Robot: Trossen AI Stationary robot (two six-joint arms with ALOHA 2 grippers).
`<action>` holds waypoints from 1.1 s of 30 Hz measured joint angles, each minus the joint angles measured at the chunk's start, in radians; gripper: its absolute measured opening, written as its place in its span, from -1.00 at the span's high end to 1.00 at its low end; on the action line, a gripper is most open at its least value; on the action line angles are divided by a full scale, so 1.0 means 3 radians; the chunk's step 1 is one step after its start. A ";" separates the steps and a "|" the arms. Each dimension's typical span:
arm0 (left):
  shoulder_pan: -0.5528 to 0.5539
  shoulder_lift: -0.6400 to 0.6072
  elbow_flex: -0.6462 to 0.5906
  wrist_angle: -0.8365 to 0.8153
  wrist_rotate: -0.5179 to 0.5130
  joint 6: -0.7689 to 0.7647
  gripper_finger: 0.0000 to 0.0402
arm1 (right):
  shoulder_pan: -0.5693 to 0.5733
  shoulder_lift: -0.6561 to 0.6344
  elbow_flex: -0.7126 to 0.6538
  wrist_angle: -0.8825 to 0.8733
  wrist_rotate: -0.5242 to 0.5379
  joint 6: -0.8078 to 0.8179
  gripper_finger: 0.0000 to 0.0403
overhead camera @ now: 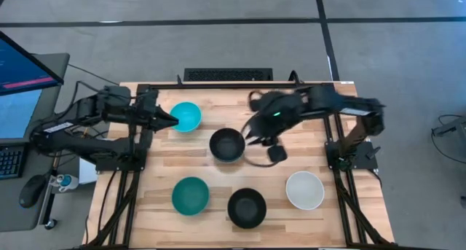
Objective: Nest bowls inside each other
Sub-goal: Stack the light blue bowl on top of the black bowl
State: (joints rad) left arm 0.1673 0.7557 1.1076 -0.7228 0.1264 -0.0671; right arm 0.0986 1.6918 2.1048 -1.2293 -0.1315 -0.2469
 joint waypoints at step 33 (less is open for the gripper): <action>0.0903 0.1116 -0.0842 0.0547 -0.0247 -0.0424 0.85 | -0.0674 -0.0167 -0.0001 0.0463 0.0171 0.0020 0.46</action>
State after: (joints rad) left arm 0.4383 1.0906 0.8549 -0.5586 0.0524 -0.1944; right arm -0.1036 1.6417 2.1044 -1.0903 -0.0801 -0.2408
